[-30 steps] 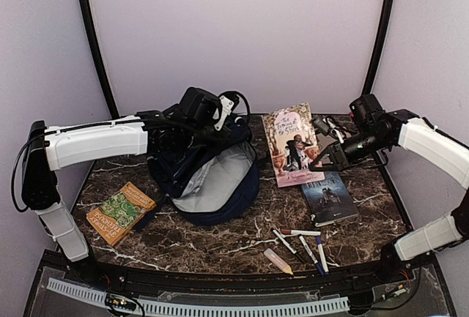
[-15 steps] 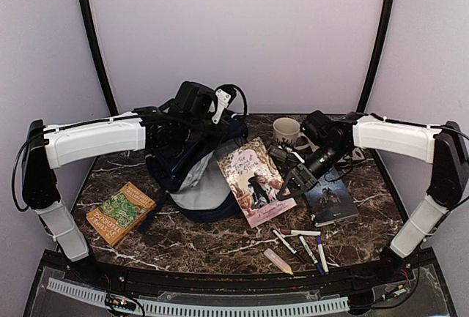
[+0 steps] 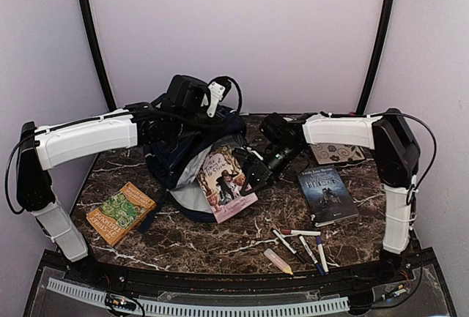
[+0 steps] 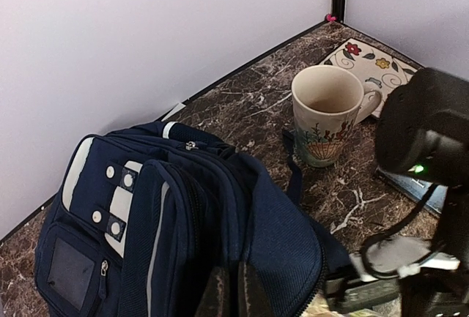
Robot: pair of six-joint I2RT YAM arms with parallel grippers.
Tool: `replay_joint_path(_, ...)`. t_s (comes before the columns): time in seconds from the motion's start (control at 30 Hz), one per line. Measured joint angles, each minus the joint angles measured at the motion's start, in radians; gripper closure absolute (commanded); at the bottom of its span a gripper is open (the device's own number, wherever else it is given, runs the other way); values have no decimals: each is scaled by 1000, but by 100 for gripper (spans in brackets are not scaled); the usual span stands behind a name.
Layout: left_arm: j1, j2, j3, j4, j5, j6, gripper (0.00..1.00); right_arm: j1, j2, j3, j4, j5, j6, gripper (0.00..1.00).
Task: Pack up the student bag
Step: Place the book in the largest pocket of the bag.
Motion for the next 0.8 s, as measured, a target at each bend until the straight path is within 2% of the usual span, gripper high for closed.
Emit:
replay_joint_path(0.37, -10, -64, -5, -21, 9, -4, 100, 4, 260, 318, 67, 23, 192, 100)
replay_joint_path(0.6, -48, -66, -6, -31, 7, -3, 100, 4, 397, 470, 90, 96, 230, 100)
replay_joint_path(0.63, -51, -66, -6, -32, 5, -3, 100, 4, 406, 479, 89, 110, 232, 97)
replay_joint_path(0.73, -58, -67, -10, -37, -1, -3, 100, 6, 423, 497, 89, 179, 233, 71)
replay_joint_path(0.8, -63, -71, -20, -35, -5, -3, 100, 8, 423, 499, 88, 243, 219, 58)
